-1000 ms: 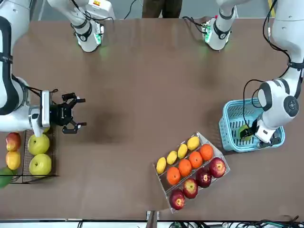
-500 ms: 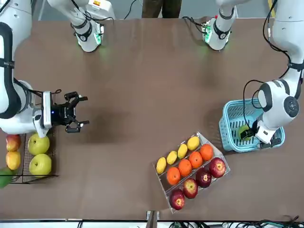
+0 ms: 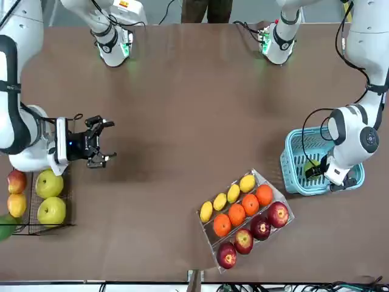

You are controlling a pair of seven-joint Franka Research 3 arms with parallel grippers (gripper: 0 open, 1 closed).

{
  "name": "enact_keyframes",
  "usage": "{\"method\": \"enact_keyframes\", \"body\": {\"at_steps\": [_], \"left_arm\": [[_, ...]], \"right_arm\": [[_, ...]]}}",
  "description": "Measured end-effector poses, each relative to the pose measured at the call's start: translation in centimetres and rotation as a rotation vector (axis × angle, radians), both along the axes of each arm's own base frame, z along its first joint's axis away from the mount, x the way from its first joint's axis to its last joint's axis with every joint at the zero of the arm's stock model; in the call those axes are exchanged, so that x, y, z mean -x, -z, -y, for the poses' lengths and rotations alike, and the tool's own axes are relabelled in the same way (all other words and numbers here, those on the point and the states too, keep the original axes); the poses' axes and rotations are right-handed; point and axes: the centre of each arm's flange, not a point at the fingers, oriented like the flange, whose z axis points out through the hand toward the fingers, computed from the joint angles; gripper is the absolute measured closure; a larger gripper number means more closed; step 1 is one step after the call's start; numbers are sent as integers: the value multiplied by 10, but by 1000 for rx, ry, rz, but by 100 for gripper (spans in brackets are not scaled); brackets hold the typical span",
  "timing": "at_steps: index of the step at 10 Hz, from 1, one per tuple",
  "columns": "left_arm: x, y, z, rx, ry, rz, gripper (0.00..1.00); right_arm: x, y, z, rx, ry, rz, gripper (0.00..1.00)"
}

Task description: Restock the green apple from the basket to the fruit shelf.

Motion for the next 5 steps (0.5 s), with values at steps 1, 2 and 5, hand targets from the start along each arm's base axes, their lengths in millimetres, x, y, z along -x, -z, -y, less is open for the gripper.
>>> {"method": "enact_keyframes", "body": {"at_steps": [1, 2, 5], "left_arm": [[0, 0, 0, 0, 0, 0, 1], [0, 0, 0, 0, 0, 0, 1], [0, 0, 1, 0, 1, 0, 4]], "right_arm": [[0, 9, -6, -23, -3, 8, 0], [1, 15, -10, -36, -6, 11, 0], [1, 26, -22, -98, 8, 15, 0]]}}
